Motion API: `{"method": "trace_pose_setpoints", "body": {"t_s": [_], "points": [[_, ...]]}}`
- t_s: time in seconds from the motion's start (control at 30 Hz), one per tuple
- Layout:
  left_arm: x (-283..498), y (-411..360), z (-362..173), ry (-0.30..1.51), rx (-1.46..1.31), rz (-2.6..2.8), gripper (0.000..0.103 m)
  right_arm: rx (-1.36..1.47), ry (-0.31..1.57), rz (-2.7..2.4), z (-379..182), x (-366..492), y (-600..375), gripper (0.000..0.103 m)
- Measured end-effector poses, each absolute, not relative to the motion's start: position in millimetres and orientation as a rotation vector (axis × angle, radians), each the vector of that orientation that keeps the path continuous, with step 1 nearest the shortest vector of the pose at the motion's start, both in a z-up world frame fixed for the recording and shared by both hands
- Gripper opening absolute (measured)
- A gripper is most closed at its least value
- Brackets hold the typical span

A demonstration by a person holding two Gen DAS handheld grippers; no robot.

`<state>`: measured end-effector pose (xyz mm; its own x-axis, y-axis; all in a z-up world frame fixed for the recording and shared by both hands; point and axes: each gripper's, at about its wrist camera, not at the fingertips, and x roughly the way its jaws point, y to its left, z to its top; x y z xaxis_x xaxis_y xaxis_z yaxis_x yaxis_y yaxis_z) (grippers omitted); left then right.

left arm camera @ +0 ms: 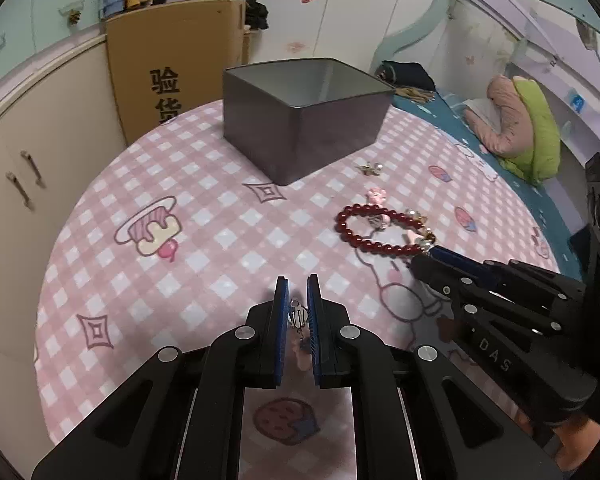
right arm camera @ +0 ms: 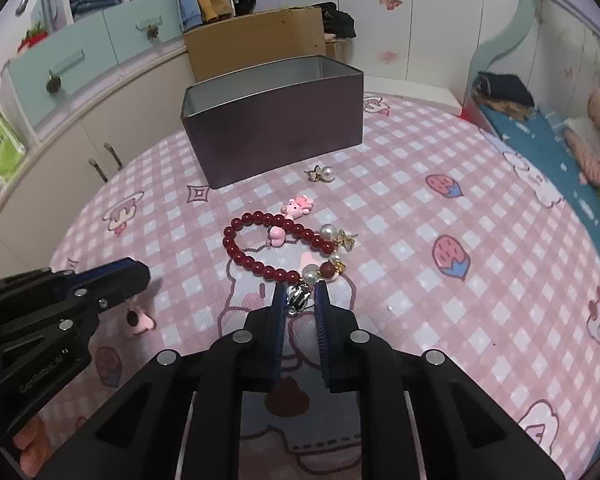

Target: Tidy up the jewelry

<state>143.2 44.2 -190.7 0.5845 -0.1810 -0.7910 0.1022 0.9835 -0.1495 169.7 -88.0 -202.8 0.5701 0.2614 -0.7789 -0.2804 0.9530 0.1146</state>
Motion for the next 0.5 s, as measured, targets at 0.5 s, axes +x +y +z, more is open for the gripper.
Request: {"method": "trace_pose_setpoints", "body": {"t_s": [0.5], "points": [[151,26,-169,0.919,-0.151,-0.317,0.010,0.105,0.843,0.354,-151,148,-136,0.014]]}}
